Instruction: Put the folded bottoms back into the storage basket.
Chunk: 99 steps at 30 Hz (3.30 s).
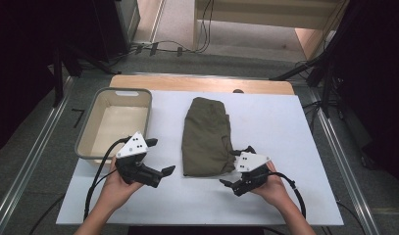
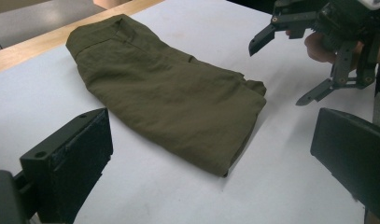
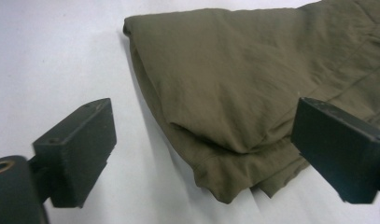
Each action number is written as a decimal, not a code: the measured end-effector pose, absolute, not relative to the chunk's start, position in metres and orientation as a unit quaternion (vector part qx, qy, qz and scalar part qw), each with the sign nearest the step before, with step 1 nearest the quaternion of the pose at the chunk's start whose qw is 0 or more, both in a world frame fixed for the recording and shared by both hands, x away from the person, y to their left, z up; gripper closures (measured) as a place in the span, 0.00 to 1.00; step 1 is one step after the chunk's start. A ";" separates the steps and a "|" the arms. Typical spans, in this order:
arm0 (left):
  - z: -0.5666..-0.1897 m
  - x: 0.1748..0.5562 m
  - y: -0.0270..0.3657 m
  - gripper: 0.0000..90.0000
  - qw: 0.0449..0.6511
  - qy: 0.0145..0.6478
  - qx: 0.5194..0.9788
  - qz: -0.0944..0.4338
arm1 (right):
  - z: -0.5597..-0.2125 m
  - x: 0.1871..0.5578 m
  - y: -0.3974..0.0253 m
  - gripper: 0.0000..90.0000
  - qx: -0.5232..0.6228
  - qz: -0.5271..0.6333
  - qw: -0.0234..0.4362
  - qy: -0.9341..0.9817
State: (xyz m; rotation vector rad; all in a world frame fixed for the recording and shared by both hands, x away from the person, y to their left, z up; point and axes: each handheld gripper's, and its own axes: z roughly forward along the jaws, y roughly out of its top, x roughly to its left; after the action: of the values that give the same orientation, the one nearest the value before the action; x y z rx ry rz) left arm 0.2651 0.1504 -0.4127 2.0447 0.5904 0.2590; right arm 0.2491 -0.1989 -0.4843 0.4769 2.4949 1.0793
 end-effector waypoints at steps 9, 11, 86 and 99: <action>-0.413 0.265 0.151 0.00 0.479 0.243 0.837 0.106 | -0.495 0.260 -0.197 0.23 0.152 0.372 0.187 0.896; -0.413 0.265 0.151 0.00 0.479 0.243 0.837 0.106 | -0.497 0.262 -0.197 0.23 0.150 0.369 0.185 0.898; -0.419 0.280 0.128 0.00 0.473 0.253 0.841 0.071 | -0.510 0.285 -0.198 0.90 0.209 0.340 0.102 0.911; -0.404 0.300 0.109 0.00 0.471 0.256 0.840 0.088 | -0.510 0.286 -0.198 0.89 0.206 0.342 0.100 0.912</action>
State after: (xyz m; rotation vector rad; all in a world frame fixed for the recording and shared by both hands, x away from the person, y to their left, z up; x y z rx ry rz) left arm 0.2998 0.1093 -0.4040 2.0571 0.6269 0.2153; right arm 0.2856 -0.1984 -0.5100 0.6079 2.6955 1.0108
